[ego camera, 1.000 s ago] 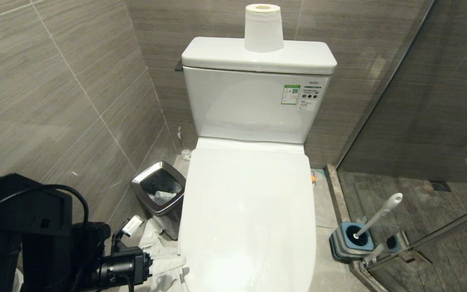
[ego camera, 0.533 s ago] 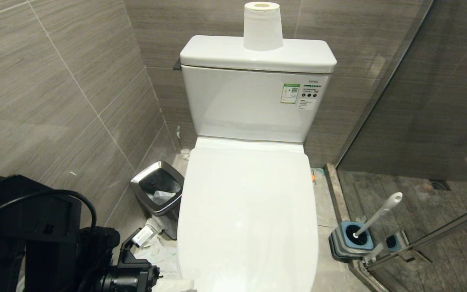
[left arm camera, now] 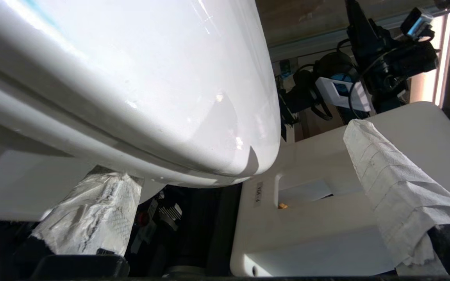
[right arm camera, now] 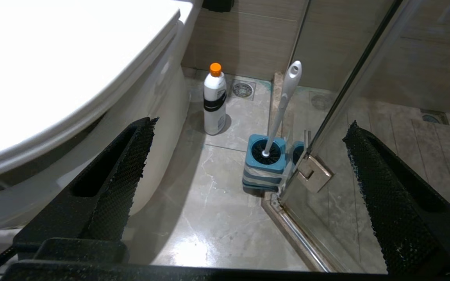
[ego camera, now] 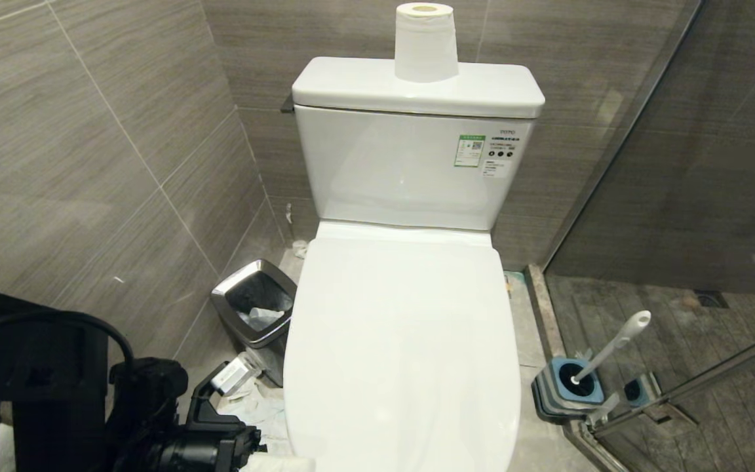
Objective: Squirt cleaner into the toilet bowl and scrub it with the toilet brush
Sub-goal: Use the left hand to lift the toilet lid slightly
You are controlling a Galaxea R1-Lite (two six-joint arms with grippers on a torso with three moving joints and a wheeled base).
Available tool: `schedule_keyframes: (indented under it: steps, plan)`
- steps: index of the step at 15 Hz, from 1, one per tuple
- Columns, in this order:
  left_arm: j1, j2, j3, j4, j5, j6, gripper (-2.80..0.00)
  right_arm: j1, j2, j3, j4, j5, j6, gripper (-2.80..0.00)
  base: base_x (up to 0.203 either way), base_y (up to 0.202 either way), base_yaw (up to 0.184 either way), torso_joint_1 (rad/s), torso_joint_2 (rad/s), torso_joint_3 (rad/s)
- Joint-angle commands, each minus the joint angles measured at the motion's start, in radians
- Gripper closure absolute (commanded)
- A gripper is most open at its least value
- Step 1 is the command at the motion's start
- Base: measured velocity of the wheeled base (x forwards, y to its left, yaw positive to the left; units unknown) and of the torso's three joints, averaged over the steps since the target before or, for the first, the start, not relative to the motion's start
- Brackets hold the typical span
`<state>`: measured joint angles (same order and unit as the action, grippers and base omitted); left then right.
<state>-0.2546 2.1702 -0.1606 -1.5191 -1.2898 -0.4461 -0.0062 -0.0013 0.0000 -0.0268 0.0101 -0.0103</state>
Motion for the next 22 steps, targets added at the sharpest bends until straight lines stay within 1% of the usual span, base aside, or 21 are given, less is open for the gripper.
schedule_keyframes:
  steps: [1,4,7,8,9,11,12,14,16,17,18,20,21,22]
  plan:
    - [-0.009,-0.056,-0.001,-0.011,-0.007,-0.015,-2.8,0.0,-0.002,0.011,-0.001,0.001,0.0,-2.8,0.0,0.0,0.0,0.0,0.0,0.0]
    - [-0.014,-0.108,-0.021,-0.011,0.004,-0.063,-2.8,0.0,-0.002,0.011,-0.001,0.001,0.0,-2.8,0.0,0.0,0.0,0.0,0.0,0.0]
    - [-0.044,-0.199,-0.02,-0.011,0.032,-0.105,-2.8,0.0,0.0,0.011,-0.001,0.001,0.0,-2.8,0.0,0.0,0.0,0.0,0.0,0.0]
    - [-0.053,-0.239,-0.021,-0.011,0.037,-0.128,-2.8,0.0,-0.001,0.011,-0.001,0.001,0.0,-2.8,0.0,0.0,0.0,0.0,0.0,0.0]
    - [-0.067,-0.28,-0.024,-0.011,0.05,-0.171,-2.8,0.0,-0.002,0.011,-0.001,0.001,0.0,-2.8,0.0,0.0,0.0,0.0,0.0,0.0]
    - [-0.114,-0.351,-0.034,-0.011,0.113,-0.267,-2.8,0.0,-0.002,0.011,-0.001,0.001,0.0,-2.8,0.0,0.0,0.0,0.0,0.0,0.0]
    - [-0.131,-0.372,-0.046,-0.011,0.131,-0.298,-2.8,0.0,-0.002,0.011,-0.001,0.001,0.0,-2.8,0.0,0.0,0.0,0.0,0.0,0.0]
    - [-0.143,-0.39,-0.073,-0.011,0.135,-0.32,-2.8,0.0,-0.002,0.011,-0.001,0.001,0.0,-2.8,0.0,0.0,0.0,0.0,0.0,0.0]
    - [-0.149,-0.419,-0.079,-0.011,0.136,-0.363,-2.8,0.0,-0.002,0.011,-0.001,0.001,0.0,-2.8,0.0,0.0,0.0,0.0,0.0,0.0]
    - [-0.153,-0.453,-0.08,-0.011,0.136,-0.397,-2.8,0.0,-0.001,0.011,-0.001,0.001,0.0,-2.8,0.0,0.0,0.0,0.0,0.0,0.0]
    - [-0.159,-0.498,-0.083,-0.011,0.136,-0.445,-2.8,0.0,-0.001,0.011,-0.001,0.001,0.0,-2.8,0.0,0.0,0.0,0.0,0.0,0.0]
    - [-0.167,-0.598,-0.105,-0.002,0.132,-0.556,-2.8,0.0,-0.002,0.011,-0.001,0.001,0.0,-2.8,0.0,0.0,0.0,0.0,0.0,0.0]
    - [-0.169,-0.64,-0.13,0.025,0.129,-0.601,-2.8,0.0,-0.002,0.011,-0.001,0.001,0.0,-2.8,0.0,0.0,0.0,0.0,0.0,0.0]
    - [-0.17,-0.665,-0.166,0.07,0.126,-0.623,-2.8,0.0,-0.002,0.011,-0.001,0.001,0.0,-2.8,0.0,0.0,0.0,0.0,0.0,0.0]
